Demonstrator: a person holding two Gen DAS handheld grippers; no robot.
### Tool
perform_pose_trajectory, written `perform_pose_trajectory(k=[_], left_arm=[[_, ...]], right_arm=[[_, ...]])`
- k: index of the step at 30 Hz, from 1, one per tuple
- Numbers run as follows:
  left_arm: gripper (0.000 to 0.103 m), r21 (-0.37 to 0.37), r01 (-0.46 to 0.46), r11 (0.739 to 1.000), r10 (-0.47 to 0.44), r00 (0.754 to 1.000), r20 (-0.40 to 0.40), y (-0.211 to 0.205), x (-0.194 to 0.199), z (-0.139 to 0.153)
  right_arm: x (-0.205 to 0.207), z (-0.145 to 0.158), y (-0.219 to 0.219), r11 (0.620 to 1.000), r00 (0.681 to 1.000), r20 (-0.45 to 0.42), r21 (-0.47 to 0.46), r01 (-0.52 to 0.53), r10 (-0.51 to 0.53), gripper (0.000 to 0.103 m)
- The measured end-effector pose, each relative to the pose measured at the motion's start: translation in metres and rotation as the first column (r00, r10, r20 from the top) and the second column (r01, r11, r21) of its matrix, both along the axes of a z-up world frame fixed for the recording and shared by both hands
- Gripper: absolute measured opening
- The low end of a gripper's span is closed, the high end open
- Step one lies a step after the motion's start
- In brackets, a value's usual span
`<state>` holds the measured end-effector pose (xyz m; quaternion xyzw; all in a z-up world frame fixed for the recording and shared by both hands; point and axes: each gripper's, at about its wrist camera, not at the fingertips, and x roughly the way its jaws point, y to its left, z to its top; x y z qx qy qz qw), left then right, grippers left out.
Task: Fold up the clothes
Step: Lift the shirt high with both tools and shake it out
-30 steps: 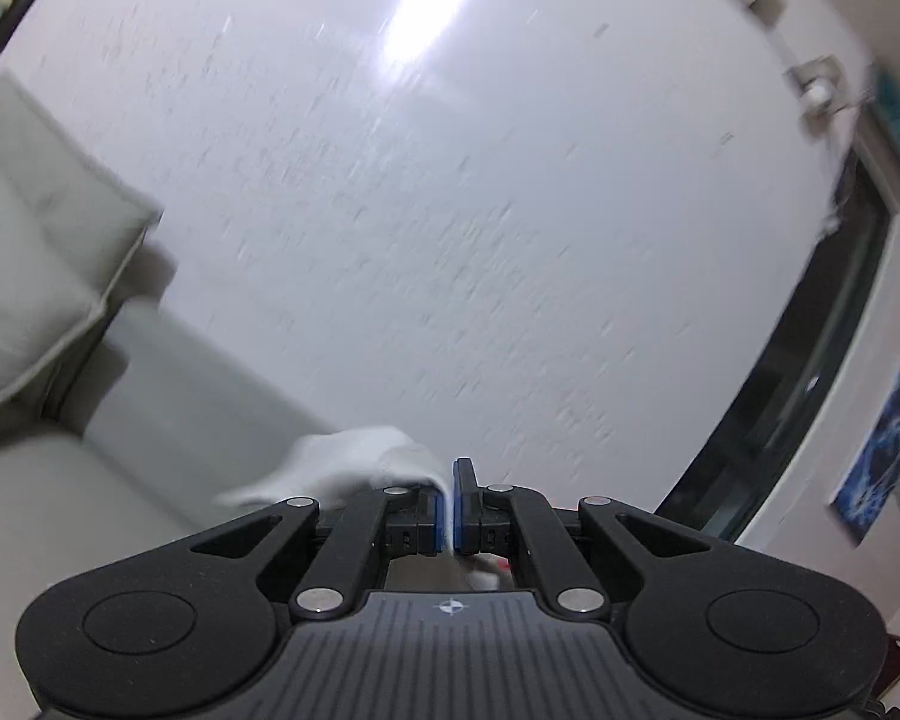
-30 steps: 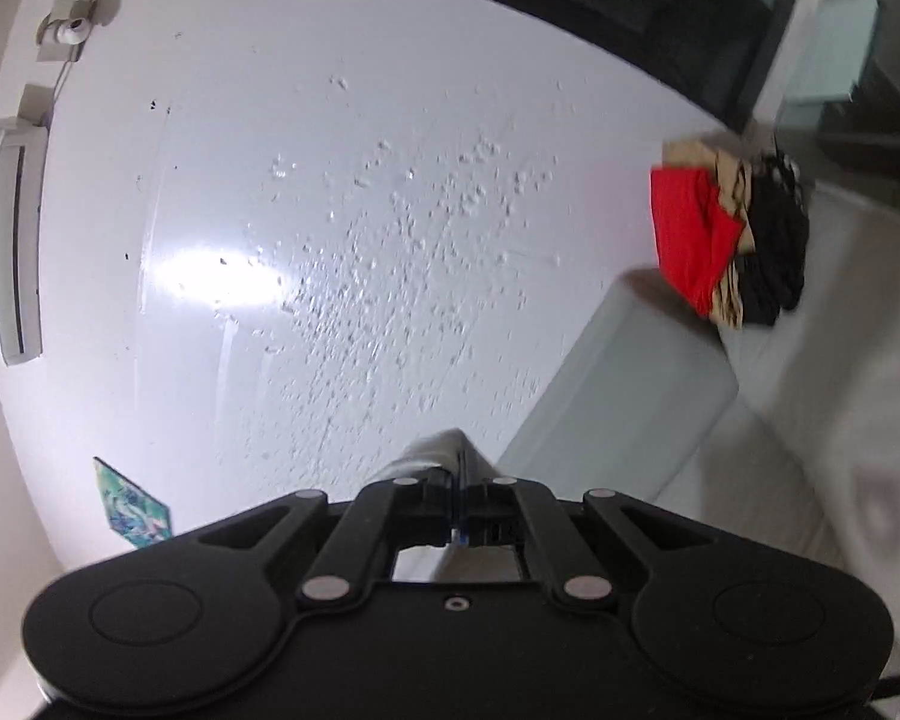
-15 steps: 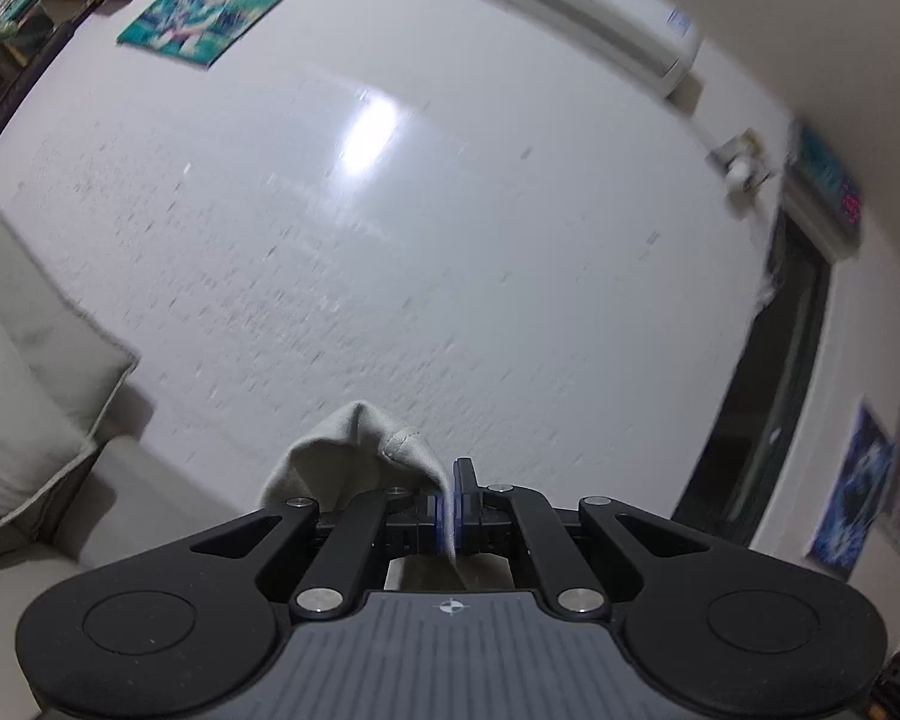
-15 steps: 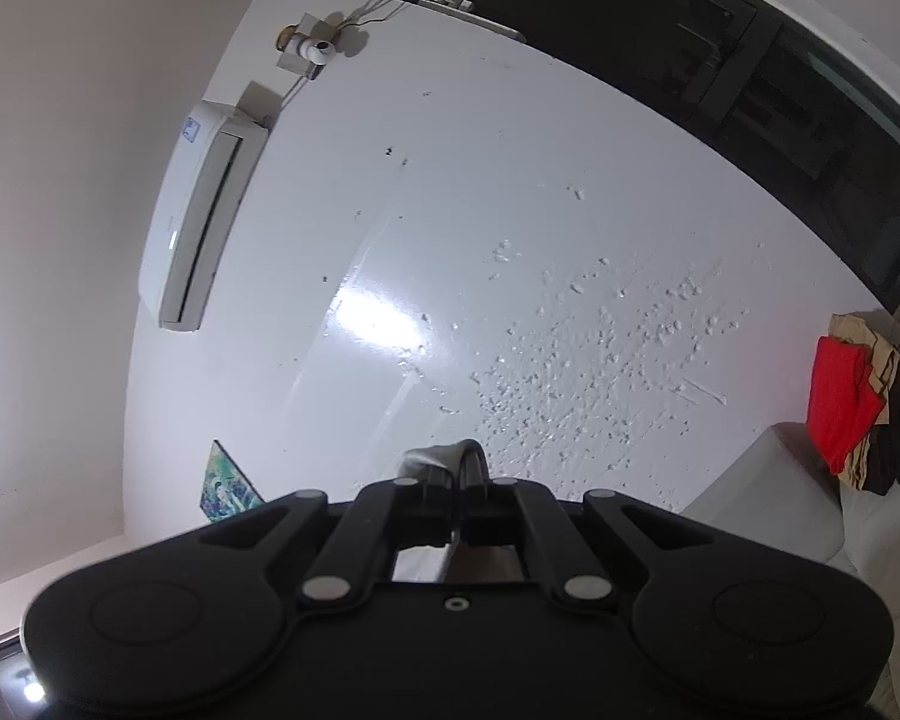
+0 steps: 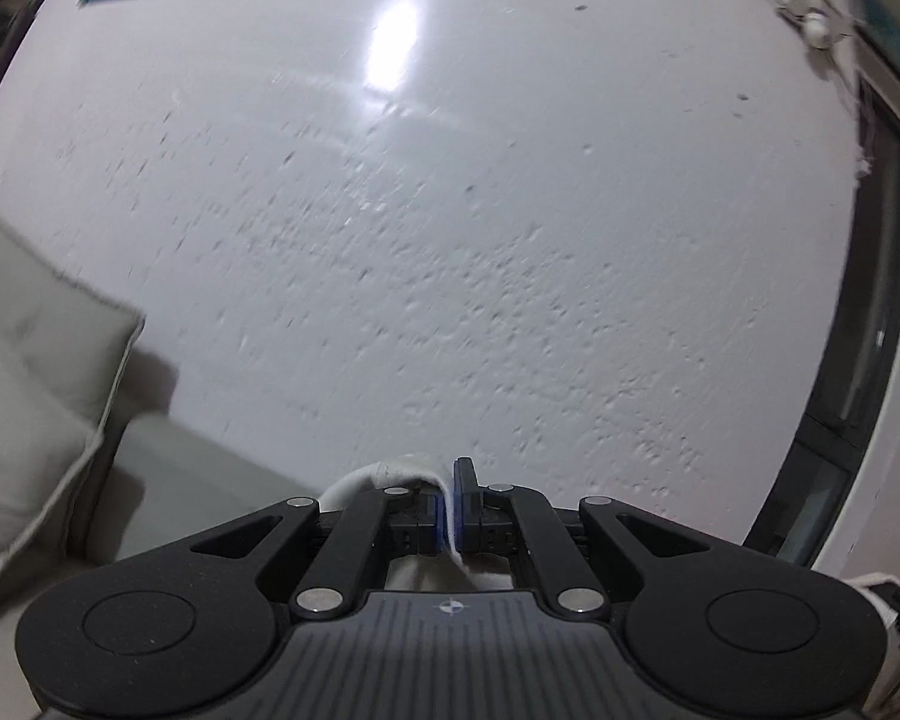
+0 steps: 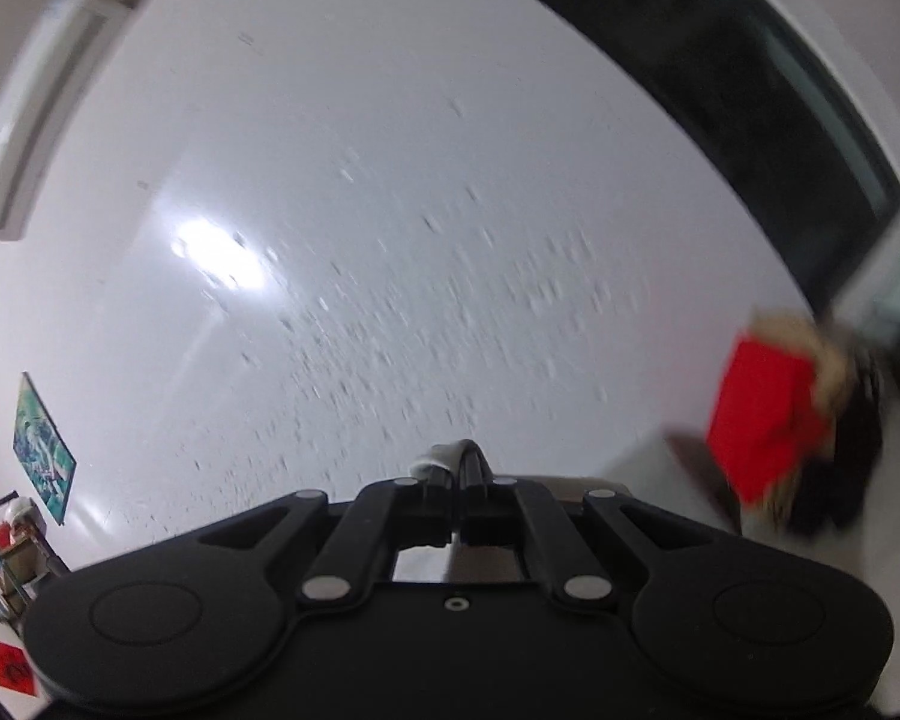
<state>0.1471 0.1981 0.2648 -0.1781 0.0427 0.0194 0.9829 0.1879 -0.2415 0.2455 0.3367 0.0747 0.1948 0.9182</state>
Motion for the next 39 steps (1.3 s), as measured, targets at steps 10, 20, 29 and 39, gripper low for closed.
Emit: perform_pose_trajectory(k=[10,20,29,39], left_arm=[[0.003,-0.001,-0.008,1.0,0.007,0.948,-0.318,-0.01,0.006,-0.206],[0.002,-0.161,-0.121,0.98,0.002,0.805,-0.593,0.01,-0.014,-0.384],[0.002,-0.15,-0.106,0.983,0.014,0.858,-0.514,0.03,-0.038,-0.336],[0.0,-0.116,-0.088,0.989,0.012,0.843,-0.537,0.025,-0.1,-0.308]], right_arm=[[0.02,-0.18,0.0,0.997,0.955,-0.29,-0.04,-0.071,0.056,0.002],[0.01,-0.341,0.017,0.987,0.793,-0.607,-0.092,-0.133,0.05,0.002],[-0.005,-0.317,0.004,0.988,0.792,-0.61,-0.114,-0.107,0.015,0.002],[-0.049,-0.294,-0.007,0.977,0.784,-0.619,-0.132,-0.168,0.051,0.002]])
